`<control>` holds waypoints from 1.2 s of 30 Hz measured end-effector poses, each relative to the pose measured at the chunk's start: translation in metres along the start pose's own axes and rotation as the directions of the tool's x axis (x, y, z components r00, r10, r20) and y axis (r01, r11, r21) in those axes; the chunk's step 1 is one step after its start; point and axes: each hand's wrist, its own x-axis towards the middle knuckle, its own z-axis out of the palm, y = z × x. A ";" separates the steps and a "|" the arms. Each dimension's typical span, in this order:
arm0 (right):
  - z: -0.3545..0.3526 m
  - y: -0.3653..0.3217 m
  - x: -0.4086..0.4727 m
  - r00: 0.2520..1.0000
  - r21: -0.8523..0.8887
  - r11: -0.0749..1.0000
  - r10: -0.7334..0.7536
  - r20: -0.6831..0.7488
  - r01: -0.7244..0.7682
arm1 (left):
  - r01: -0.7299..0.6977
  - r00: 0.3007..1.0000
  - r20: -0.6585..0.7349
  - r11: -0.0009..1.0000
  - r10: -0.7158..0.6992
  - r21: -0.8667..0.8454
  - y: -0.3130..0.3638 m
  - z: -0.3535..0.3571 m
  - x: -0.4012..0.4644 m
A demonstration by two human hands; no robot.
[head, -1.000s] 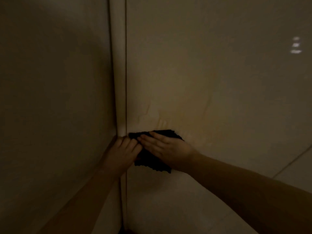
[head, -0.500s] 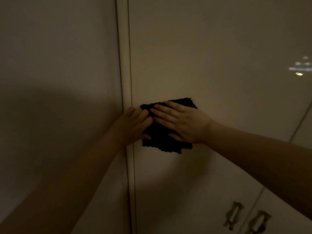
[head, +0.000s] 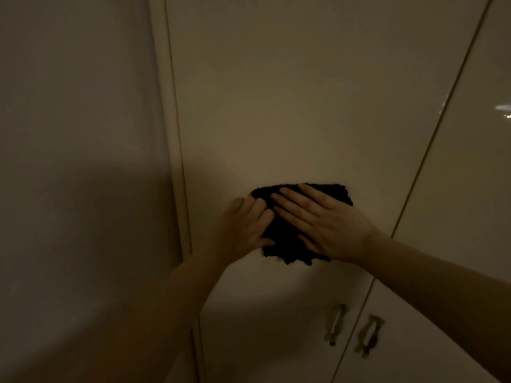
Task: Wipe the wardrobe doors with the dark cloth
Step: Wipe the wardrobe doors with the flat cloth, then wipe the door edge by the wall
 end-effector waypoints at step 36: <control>-0.019 -0.011 0.074 0.994 0.505 0.856 -0.089 -0.069 0.111 | 0.321 0.943 0.136 0.937 -0.303 -0.137 -0.062 -0.032 -0.049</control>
